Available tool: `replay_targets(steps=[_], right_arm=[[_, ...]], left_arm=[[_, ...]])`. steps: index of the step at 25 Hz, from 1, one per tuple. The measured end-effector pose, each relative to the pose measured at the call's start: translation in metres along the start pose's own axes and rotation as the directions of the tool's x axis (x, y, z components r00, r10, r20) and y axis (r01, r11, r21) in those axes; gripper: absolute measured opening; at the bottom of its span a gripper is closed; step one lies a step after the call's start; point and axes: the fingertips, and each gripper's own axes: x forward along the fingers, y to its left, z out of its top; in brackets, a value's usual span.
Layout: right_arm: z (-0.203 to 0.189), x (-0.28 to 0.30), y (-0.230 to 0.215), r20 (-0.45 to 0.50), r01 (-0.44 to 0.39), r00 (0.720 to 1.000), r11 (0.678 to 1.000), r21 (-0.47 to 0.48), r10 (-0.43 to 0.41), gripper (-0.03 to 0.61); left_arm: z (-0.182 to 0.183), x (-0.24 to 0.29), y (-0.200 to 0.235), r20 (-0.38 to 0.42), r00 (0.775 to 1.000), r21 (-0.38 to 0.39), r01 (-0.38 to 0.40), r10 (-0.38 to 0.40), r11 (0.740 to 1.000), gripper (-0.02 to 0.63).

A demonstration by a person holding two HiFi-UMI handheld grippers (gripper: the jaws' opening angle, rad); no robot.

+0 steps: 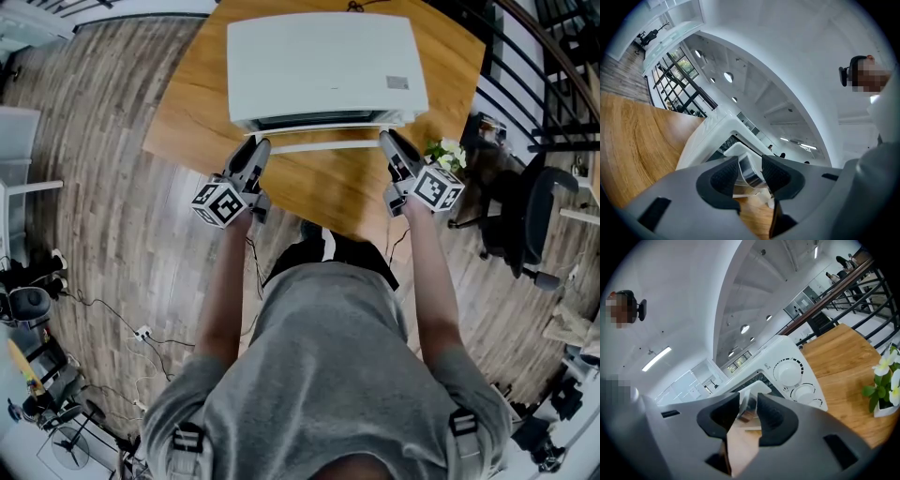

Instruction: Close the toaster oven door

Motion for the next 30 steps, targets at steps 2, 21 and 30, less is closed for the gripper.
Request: replay_targets(steps=[2,21,30], right_arm=[[0.004,0.003,0.001,0.006,-0.003,1.0,1.0,0.006,0.002,0.13],[0.02,0.019,-0.001,0.01,-0.006,1.0,1.0,0.024,0.006,0.132],[0.024,0.023,-0.001,0.007,-0.011,1.0,0.999,0.03,0.011,0.133]], left_arm=[[0.003,0.002,0.002,0.007,1.0,-0.017,0.002,-0.002,1.0,0.164],[0.017,0.018,0.009,0.033,0.999,-0.1,0.011,-0.008,0.995,0.17],[0.019,0.021,0.011,0.035,0.999,-0.11,0.022,-0.018,0.994,0.175]])
